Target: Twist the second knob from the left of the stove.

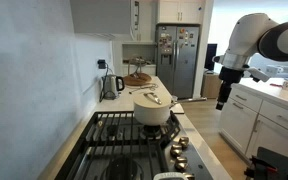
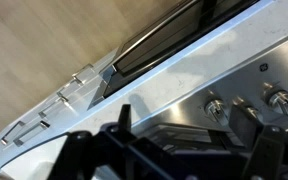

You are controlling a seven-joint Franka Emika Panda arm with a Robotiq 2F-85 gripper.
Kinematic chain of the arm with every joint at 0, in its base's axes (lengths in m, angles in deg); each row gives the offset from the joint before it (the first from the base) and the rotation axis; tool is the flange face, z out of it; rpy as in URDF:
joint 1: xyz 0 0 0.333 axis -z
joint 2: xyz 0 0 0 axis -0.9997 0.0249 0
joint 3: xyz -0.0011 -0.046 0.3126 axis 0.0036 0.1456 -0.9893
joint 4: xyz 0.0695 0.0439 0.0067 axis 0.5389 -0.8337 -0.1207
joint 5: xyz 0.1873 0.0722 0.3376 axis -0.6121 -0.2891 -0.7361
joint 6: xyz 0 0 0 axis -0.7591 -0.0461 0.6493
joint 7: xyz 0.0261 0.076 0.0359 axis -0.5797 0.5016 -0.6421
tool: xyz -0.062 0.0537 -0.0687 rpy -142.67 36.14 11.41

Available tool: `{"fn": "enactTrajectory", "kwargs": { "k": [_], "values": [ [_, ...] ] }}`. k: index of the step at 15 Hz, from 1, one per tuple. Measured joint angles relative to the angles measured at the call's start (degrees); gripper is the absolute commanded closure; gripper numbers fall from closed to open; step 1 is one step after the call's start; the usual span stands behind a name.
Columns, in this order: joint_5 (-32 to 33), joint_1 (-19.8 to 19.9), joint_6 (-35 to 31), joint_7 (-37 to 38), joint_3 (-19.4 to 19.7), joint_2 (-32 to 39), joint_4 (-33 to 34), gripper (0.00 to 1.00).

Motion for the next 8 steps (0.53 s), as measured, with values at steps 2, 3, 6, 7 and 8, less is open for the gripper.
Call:
{"fn": "enactTrajectory", "kwargs": {
  "k": [2,3,6,7,8],
  "values": [
    [0.0,0.0,0.0,0.0,0.0,0.0,0.0,0.0],
    [0.0,0.0,0.0,0.0,-0.1,0.1,0.0,0.0],
    [0.0,-0.4,0.0,0.0,-0.6,1.1,0.3,0.0],
    [0.0,-1.0,0.0,0.0,-0.8,1.9,0.7,0.0],
    [0.0,-1.5,0.0,0.0,-0.9,2.9,1.1,0.0]
  ]
}}
